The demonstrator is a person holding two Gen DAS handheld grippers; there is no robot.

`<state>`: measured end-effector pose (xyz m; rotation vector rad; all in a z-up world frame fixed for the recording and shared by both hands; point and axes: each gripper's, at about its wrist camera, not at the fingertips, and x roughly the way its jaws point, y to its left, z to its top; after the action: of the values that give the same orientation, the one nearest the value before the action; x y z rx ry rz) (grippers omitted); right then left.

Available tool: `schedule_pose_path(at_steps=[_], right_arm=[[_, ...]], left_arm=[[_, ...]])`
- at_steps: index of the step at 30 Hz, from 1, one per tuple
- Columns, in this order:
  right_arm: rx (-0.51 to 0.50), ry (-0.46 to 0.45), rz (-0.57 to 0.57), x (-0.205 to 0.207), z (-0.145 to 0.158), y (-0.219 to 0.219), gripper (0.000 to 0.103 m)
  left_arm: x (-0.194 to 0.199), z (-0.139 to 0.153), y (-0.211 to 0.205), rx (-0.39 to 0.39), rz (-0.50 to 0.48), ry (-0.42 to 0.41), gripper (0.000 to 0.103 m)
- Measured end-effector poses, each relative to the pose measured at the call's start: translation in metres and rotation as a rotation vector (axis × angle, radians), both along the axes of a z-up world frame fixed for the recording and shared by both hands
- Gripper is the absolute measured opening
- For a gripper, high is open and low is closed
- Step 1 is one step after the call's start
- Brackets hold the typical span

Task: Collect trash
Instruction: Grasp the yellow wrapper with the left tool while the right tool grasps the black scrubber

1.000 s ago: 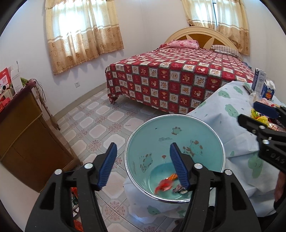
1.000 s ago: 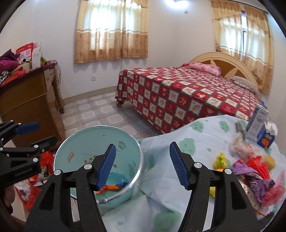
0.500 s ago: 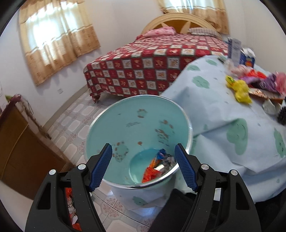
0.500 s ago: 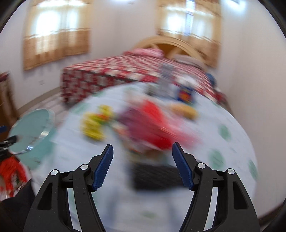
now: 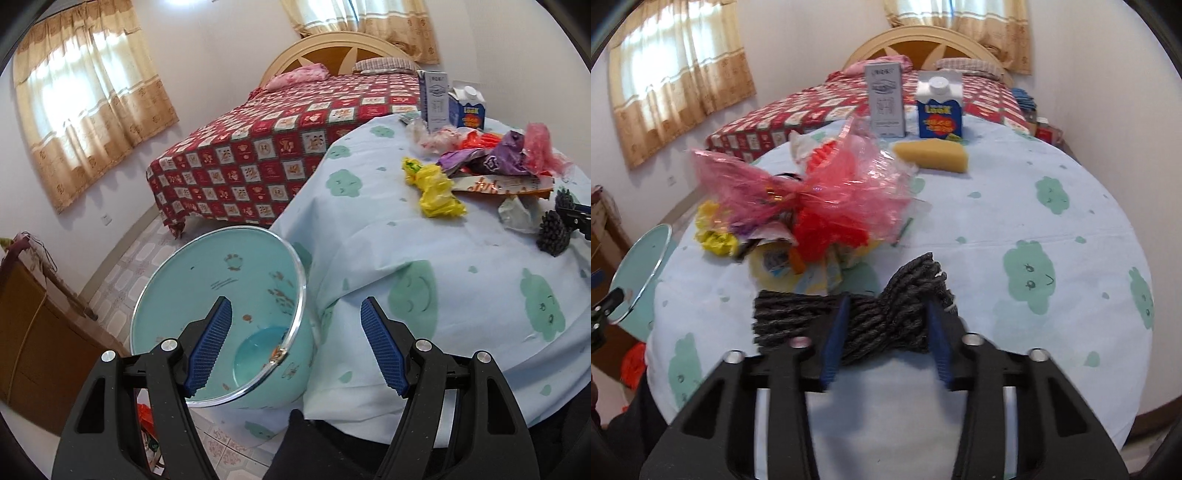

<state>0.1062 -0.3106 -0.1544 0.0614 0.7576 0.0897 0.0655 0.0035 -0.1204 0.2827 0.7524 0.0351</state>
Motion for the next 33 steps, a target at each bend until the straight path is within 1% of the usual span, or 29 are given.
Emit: schedule_pose_path(at_steps=[1, 3, 4, 8, 12, 16, 19, 23, 26, 29, 30, 31, 32, 33], right_arm=[[0.01, -0.005, 0.01, -0.003, 0.002, 0.001, 0.019], [0.0, -0.024, 0.013, -0.011, 0.007, 0.006, 0.011], [0.01, -0.034, 0.015, -0.015, 0.009, 0.006, 0.01], [0.04, -0.077, 0.011, -0.031, 0.023, 0.002, 0.009], [0.077, -0.14, -0.01, -0.046, 0.046, -0.009, 0.009], [0.124, -0.213, -0.06, -0.061, 0.067, -0.031, 0.009], [0.135, -0.249, -0.108, -0.064, 0.073, -0.046, 0.009], [0.128, -0.261, -0.182, -0.056, 0.07, -0.068, 0.009], [0.137, -0.251, -0.249, -0.047, 0.059, -0.092, 0.009], [0.148, -0.241, -0.276, -0.042, 0.051, -0.105, 0.009], [0.158, -0.236, -0.278, -0.04, 0.048, -0.108, 0.009], [0.162, -0.236, -0.275, -0.04, 0.047, -0.108, 0.009], [0.165, -0.237, -0.273, -0.041, 0.047, -0.109, 0.009], [0.173, -0.241, -0.267, -0.04, 0.048, -0.109, 0.009]], left_arm=[[0.001, -0.001, -0.003, -0.002, -0.002, 0.003, 0.072], [0.001, 0.0, -0.006, -0.002, -0.007, 0.002, 0.072], [0.001, 0.001, -0.007, -0.003, -0.01, 0.002, 0.072], [0.003, 0.005, -0.011, -0.008, -0.016, -0.005, 0.072], [0.005, 0.008, -0.021, -0.018, -0.03, -0.011, 0.072], [0.014, 0.01, -0.041, -0.035, -0.056, -0.018, 0.071], [0.027, 0.012, -0.059, -0.059, -0.068, -0.02, 0.068], [0.049, 0.012, -0.086, -0.091, -0.088, -0.022, 0.066], [0.066, 0.01, -0.102, -0.115, -0.097, -0.007, 0.066], [0.085, 0.005, -0.116, -0.119, -0.103, 0.013, 0.066], [0.09, 0.001, -0.119, -0.115, -0.101, 0.017, 0.064], [0.098, -0.005, -0.122, -0.105, -0.098, 0.03, 0.054], [0.105, -0.011, -0.122, -0.104, -0.093, 0.06, 0.036], [0.112, -0.017, -0.119, -0.127, -0.089, 0.096, 0.029]])
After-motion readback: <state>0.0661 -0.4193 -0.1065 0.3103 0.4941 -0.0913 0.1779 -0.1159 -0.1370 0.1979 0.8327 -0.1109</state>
